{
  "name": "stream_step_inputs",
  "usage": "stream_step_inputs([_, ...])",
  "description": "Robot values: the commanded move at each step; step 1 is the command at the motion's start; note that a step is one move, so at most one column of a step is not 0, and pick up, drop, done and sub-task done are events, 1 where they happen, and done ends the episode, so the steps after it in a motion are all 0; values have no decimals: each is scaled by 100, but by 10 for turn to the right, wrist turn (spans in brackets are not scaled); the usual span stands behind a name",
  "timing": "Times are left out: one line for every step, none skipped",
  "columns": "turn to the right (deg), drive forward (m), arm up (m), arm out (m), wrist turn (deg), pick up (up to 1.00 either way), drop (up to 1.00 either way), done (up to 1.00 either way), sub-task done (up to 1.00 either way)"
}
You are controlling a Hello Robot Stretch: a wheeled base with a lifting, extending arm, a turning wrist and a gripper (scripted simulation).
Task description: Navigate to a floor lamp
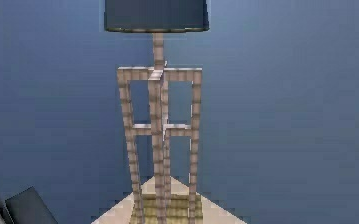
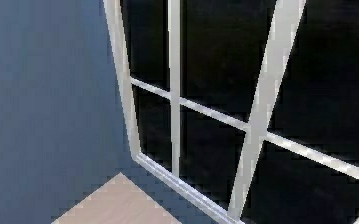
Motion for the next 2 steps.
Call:
stream_step_inputs([0,10,0,0,0,0,0,0,0])
stream_step_inputs([0,0,0,0,0,0,0,100,0])
